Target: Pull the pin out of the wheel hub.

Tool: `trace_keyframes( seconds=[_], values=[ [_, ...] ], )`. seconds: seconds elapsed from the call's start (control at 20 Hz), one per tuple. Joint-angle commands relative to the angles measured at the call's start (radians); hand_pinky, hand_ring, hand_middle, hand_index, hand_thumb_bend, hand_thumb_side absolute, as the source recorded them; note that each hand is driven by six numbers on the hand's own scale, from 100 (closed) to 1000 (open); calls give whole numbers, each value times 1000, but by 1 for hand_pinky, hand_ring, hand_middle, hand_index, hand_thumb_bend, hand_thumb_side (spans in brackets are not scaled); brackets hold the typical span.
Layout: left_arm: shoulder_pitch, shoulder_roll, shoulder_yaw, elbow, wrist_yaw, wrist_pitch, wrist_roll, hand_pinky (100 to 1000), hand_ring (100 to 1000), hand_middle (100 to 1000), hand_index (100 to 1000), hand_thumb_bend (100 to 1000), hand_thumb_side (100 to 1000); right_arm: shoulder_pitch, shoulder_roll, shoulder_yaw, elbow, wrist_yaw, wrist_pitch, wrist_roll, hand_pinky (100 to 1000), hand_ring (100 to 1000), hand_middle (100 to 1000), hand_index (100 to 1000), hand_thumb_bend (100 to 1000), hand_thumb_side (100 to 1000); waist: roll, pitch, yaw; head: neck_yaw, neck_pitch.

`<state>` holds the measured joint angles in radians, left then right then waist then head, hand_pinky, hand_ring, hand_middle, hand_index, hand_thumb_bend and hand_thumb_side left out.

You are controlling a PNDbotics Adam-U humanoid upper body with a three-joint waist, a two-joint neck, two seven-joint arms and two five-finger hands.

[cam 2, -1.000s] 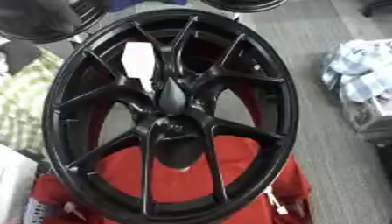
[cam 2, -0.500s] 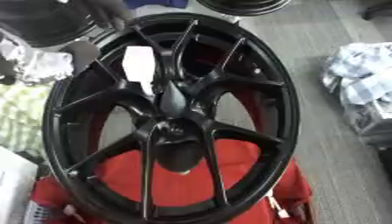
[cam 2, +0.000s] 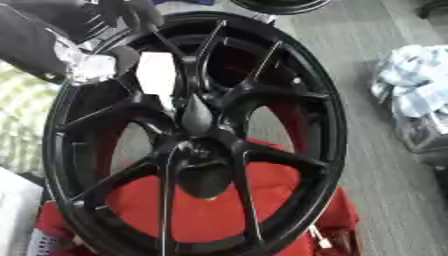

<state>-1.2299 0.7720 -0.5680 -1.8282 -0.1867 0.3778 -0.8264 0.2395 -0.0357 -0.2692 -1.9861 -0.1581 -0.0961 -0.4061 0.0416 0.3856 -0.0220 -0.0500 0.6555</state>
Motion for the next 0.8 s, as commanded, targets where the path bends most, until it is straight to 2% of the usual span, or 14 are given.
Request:
trace_keyframes(
  seconds=[0.05,0.15,0.25,0.3,0.35,0.4,0.45,0.55,0.6,0.65,0.7,0.75,0.8],
  values=[
    [-10,11,4,9,-19,-9,-33,818,850,823,905,128,583,-3,8,3,-8,19,5,-5,959,809,797,740,100,772,-2,-9,-3,4,-18],
    [-10,11,-1,11,-29,-12,-57,825,857,832,910,141,613,-9,14,4,-5,24,8,-7,959,809,796,739,100,779,-1,-2,-4,7,-19],
    [-10,9,-8,14,-24,-13,-75,831,865,844,920,158,696,-15,20,4,-1,28,12,-12,958,808,795,739,100,797,-1,6,-6,9,-21],
    [-10,7,-12,17,-15,-11,-78,831,865,844,920,158,696,-17,22,5,1,30,13,-14,958,808,795,739,100,797,-1,9,-6,10,-22],
    [-11,5,-17,21,-4,-10,-79,833,868,847,924,186,756,-20,25,6,3,32,15,-15,958,807,794,739,100,793,-1,13,-7,12,-22],
    [-13,4,-20,25,8,-10,-80,834,869,848,926,198,778,-23,27,7,5,34,17,-16,958,807,794,738,100,811,-1,16,-8,14,-23],
    [-14,3,-20,26,21,-11,-80,834,871,848,928,245,849,-25,29,9,7,37,19,-16,957,807,794,738,100,816,-1,20,-9,15,-23],
    [-17,3,-13,21,51,-18,-81,837,874,846,934,308,911,-28,34,11,11,43,23,-17,957,807,793,738,100,828,-2,25,-10,16,-22],
    [-19,2,-4,19,62,-20,-81,837,874,846,933,311,909,-29,37,12,12,46,24,-17,957,807,793,738,100,828,-2,28,-10,16,-22],
    [-22,2,5,19,66,-20,-81,847,880,847,937,352,885,-30,39,13,14,48,26,-18,957,806,792,738,100,837,-3,29,-10,17,-23],
    [-24,2,14,20,59,-22,-81,848,881,847,938,358,879,-32,41,15,15,50,28,-18,957,806,792,738,100,838,-3,31,-10,18,-24],
    [-25,3,22,21,42,-26,-81,858,884,846,939,411,831,-33,42,16,17,52,29,-17,957,806,792,738,100,844,-4,32,-10,18,-24],
    [-24,4,26,21,19,-34,-81,856,883,845,939,412,831,-34,44,17,19,54,30,-17,957,806,792,738,100,845,-5,33,-11,18,-25]
  ],
)
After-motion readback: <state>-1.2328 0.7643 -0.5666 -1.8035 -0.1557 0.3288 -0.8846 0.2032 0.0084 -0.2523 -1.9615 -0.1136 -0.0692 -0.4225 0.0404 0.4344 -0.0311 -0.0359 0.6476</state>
